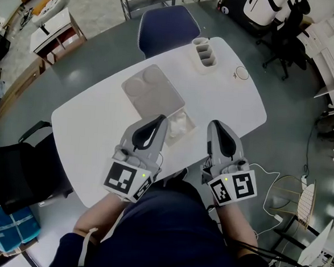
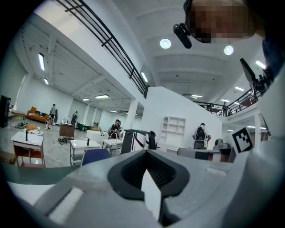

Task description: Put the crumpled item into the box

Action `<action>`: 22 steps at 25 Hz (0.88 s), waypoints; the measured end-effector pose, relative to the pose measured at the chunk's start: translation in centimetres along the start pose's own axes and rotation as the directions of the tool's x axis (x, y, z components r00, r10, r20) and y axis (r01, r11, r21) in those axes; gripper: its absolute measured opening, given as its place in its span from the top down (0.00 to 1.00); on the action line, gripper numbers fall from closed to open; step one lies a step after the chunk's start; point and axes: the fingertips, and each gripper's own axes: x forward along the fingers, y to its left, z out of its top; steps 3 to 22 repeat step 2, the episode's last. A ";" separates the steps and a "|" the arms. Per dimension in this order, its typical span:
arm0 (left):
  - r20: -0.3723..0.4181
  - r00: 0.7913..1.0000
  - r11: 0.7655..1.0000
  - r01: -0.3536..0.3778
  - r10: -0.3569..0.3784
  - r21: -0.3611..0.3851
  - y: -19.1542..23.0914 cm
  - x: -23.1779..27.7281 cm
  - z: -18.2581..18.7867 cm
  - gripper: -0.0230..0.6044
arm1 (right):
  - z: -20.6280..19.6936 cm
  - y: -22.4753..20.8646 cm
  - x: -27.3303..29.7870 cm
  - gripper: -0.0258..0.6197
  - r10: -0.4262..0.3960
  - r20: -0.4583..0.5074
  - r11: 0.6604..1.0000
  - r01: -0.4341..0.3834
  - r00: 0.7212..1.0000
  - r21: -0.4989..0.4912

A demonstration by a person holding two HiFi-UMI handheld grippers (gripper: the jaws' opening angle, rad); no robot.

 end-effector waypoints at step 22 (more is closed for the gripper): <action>-0.004 1.000 1.000 0.001 -0.001 -0.001 0.1 -0.1 -0.1 0.96 | -0.1 0.1 0.0 0.96 -0.002 -0.002 1.000 0.002 1.000 0.001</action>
